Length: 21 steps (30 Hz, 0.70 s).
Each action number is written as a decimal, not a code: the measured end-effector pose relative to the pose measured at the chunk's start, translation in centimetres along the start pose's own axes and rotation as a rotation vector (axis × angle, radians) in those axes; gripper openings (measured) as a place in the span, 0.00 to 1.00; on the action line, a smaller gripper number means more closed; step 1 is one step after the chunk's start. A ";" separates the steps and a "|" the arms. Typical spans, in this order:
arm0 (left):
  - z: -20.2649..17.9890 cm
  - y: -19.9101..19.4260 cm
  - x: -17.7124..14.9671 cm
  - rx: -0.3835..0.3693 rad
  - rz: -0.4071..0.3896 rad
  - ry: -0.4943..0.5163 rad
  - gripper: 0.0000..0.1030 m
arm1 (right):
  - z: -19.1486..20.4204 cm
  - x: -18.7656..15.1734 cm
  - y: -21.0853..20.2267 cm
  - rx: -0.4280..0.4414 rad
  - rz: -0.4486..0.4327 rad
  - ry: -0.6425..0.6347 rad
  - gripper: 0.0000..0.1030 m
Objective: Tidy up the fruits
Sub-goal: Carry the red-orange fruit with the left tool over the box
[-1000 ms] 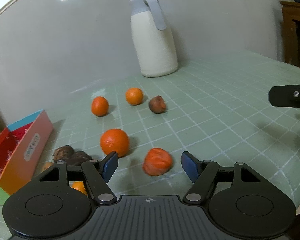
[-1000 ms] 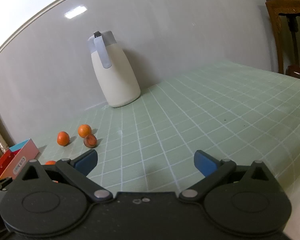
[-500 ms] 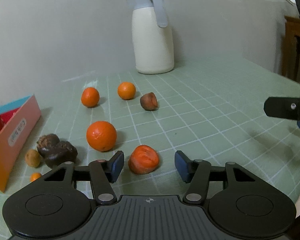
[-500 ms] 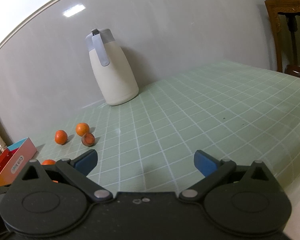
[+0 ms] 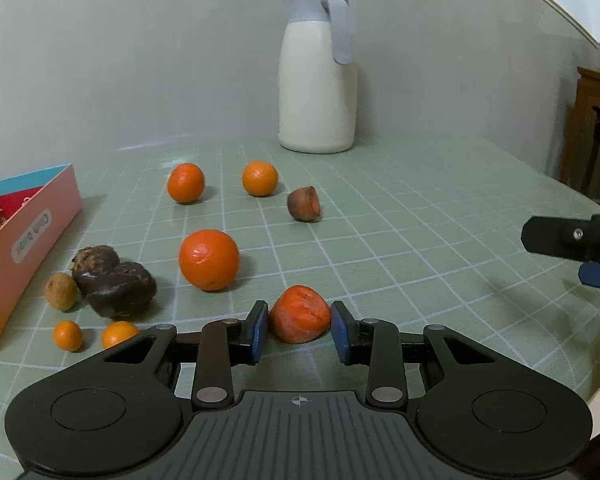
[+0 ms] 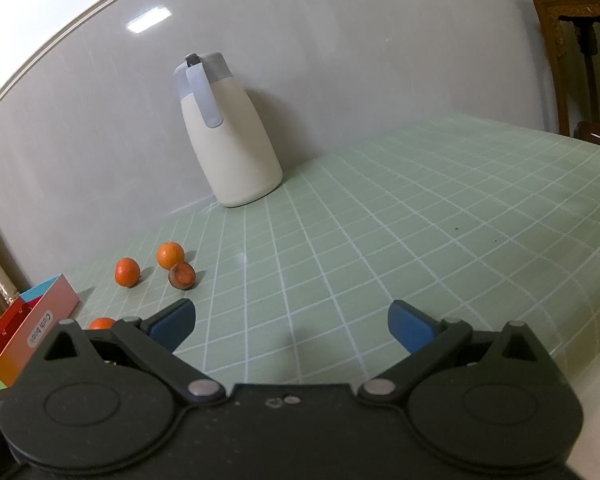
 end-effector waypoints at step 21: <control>8.9 -6.0 3.2 0.192 -0.133 -0.023 0.32 | 5.1 -1.5 1.3 0.071 0.051 -0.075 1.00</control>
Point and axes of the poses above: each gripper's, at about its wrist camera, not at the fingertips, and y roughly the way its jaws point, z to its left, x to its top, the point moved 8 cm from there along y, roughly the way its jaws point, and after that the axes turned 9 degrees about -x, right-handed, at the moved point
